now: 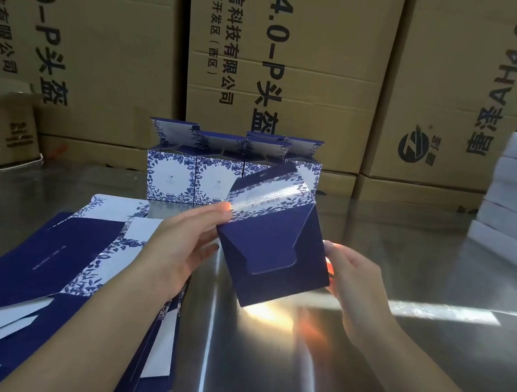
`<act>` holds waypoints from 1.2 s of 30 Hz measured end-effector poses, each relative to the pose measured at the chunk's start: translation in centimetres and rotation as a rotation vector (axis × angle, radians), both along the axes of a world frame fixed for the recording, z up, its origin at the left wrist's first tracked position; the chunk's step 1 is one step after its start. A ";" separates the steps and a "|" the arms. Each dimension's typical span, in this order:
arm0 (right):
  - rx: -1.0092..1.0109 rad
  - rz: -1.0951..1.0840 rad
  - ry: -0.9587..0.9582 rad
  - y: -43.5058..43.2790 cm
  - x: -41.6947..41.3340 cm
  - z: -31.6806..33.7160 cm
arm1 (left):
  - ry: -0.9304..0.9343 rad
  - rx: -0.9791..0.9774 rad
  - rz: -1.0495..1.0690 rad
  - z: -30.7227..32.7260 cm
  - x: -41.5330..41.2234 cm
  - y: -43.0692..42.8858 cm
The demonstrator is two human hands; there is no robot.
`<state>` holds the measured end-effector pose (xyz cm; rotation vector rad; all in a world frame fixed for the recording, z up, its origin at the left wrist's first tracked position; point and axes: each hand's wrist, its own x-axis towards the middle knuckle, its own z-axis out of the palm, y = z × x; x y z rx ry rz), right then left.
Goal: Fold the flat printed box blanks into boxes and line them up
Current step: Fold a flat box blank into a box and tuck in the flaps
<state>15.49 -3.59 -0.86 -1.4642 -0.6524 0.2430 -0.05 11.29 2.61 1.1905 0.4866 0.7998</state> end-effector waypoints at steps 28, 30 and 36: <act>0.093 0.051 -0.539 -2.6 -2.6 3.4 | 0.228 0.813 0.087 -1.3 1.2 -3.9; 0.015 0.111 -0.634 -2.7 -2.9 3.4 | 0.209 0.919 0.099 -1.5 1.1 -3.8; -0.051 0.182 -0.710 -3.0 -3.0 3.4 | 0.204 0.901 -0.032 -1.4 0.4 -3.5</act>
